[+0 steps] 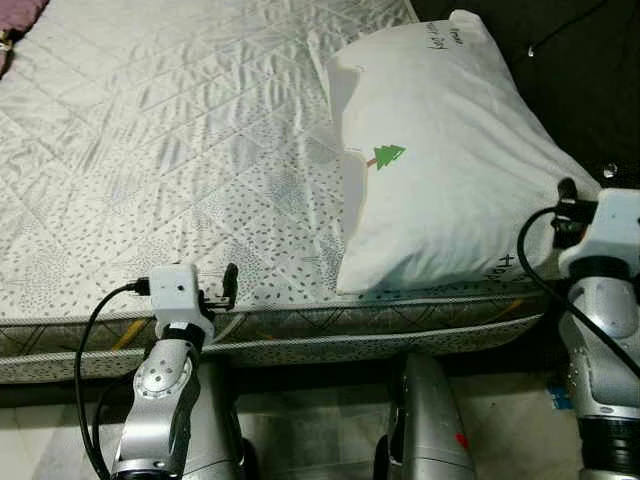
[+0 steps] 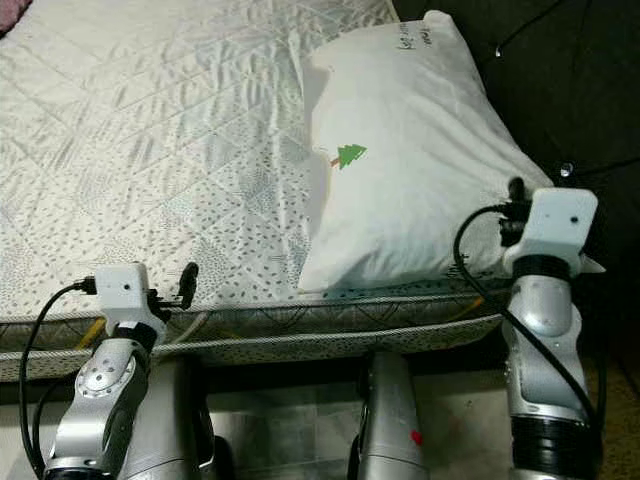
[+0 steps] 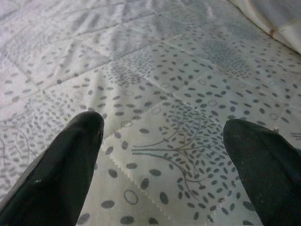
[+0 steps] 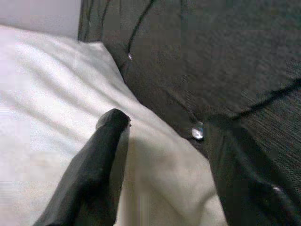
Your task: Clean up the room
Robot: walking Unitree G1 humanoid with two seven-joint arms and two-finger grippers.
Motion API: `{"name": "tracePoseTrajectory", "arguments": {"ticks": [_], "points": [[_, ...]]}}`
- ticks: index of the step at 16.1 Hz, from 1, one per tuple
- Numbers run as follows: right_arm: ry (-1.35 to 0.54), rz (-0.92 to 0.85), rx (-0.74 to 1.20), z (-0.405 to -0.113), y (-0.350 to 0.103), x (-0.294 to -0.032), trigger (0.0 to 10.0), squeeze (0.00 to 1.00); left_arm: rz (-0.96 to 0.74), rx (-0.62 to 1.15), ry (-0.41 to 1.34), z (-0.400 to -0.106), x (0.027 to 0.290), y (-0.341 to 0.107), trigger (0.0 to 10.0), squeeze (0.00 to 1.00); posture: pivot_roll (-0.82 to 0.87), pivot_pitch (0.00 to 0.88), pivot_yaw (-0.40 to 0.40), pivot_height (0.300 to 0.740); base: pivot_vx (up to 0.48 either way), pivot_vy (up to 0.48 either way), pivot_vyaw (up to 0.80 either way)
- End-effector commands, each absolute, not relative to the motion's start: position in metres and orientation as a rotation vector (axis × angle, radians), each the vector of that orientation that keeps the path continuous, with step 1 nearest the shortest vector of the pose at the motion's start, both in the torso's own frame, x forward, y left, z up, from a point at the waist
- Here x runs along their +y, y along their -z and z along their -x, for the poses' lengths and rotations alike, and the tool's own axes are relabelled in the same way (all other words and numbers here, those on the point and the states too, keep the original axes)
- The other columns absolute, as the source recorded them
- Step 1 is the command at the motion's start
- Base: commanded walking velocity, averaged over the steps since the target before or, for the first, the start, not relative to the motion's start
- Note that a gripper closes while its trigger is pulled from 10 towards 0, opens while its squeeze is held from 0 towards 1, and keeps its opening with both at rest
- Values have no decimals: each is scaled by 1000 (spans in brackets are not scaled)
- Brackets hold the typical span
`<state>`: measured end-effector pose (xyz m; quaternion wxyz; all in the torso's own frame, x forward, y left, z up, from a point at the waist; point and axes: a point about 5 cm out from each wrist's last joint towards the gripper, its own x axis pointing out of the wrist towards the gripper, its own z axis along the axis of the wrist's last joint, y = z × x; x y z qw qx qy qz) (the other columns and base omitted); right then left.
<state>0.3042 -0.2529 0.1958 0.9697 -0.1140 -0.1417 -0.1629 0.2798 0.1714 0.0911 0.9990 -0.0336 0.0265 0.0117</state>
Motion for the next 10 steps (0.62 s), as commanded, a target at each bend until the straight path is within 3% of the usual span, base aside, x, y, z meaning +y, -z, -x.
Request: {"name": "tracePoseTrajectory", "arguments": {"ticks": [1, 5, 10], "points": [[307, 226, -287, -304, -197, -245, 10000, 1000, 72, 65, -26, -279, 173, -90, 10000, 0, -37, 162, -17, 514, 0, 0, 0], [197, 149, -202, -299, -164, -213, 10000, 1000, 36, -12, -44, -279, 173, -100, 10000, 0, -30, 126, -20, 514, 0, 0, 0], [123, 42, -163, -293, -147, -194, 10000, 1000, 8, -73, -63, -281, 174, -113, 10000, 0, -23, 109, -14, 514, 0, 0, 0]]}}
